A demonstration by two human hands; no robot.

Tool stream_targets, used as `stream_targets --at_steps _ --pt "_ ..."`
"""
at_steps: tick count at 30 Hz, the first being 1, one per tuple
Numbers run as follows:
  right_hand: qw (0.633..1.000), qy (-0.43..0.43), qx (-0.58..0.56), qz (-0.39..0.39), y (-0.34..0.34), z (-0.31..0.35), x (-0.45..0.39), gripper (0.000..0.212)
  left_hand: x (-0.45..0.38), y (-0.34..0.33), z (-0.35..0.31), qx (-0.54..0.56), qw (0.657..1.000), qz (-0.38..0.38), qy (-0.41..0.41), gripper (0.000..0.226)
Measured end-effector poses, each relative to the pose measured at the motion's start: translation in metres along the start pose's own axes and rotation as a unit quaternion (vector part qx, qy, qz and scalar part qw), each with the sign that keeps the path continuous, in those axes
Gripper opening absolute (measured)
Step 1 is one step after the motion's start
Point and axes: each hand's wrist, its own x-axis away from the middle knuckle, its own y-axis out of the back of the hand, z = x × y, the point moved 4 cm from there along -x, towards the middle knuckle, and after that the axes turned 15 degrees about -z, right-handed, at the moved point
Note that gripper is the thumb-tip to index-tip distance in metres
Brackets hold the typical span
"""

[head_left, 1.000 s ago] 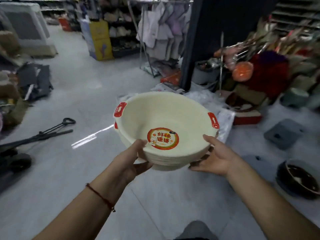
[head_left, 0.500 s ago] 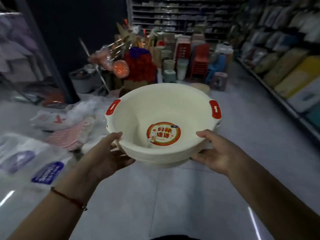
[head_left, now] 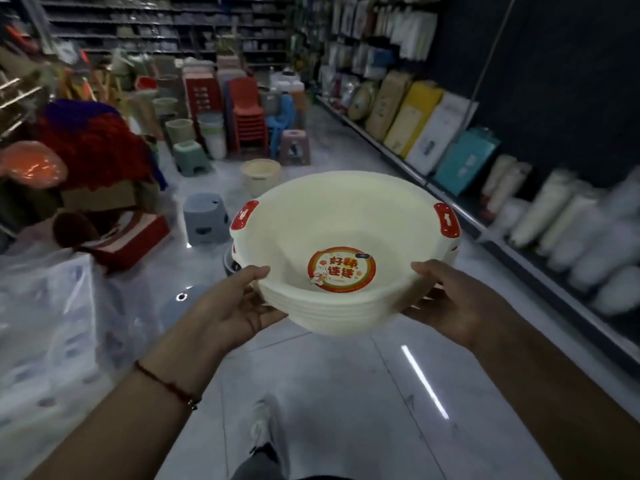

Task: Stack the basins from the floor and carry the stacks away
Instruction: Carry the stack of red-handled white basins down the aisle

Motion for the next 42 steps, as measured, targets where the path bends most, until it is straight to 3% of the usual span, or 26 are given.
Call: stream_targets --at_steps 5,8,13,18,22,25,28,37,42 --pt "0.997 -0.014 -0.049 -0.053 -0.01 0.019 -0.046 0.055 -0.061 -0.052 -0.023 -0.054 0.998 0.009 0.019 0.042" --pt "0.995 -0.03 -0.07 -0.07 -0.027 0.033 -0.083 0.066 -0.102 -0.08 -0.049 -0.077 0.997 0.016 0.024 0.041" --pt "0.987 -0.043 -0.102 -0.117 -0.08 0.056 -0.15 0.052 -0.179 -0.121 -0.104 -0.092 0.995 0.029 0.024 0.034" --pt "0.971 -0.057 -0.146 -0.183 -0.111 0.07 -0.205 0.059 -0.245 -0.169 -0.141 -0.13 0.99 0.044 0.02 0.016" --pt "0.963 -0.071 -0.17 -0.197 -0.112 0.088 -0.237 0.043 -0.276 -0.216 -0.148 -0.156 0.985 0.061 0.047 0.013" --pt "0.956 -0.082 -0.185 -0.211 -0.111 0.094 -0.27 0.045 -0.296 -0.26 -0.147 -0.178 0.981 0.07 0.023 0.018" --pt "0.947 -0.106 -0.189 -0.239 -0.104 0.099 -0.314 0.03 -0.326 -0.311 -0.148 -0.207 0.976 0.073 0.006 0.019" --pt "0.955 -0.136 -0.157 -0.211 -0.073 0.197 -0.473 0.046 -0.409 -0.456 -0.153 -0.209 0.974 0.015 0.087 0.027" --pt "0.968 -0.13 -0.092 -0.193 -0.081 0.266 -0.541 0.039 -0.437 -0.515 -0.172 -0.174 0.981 -0.012 0.085 0.025"
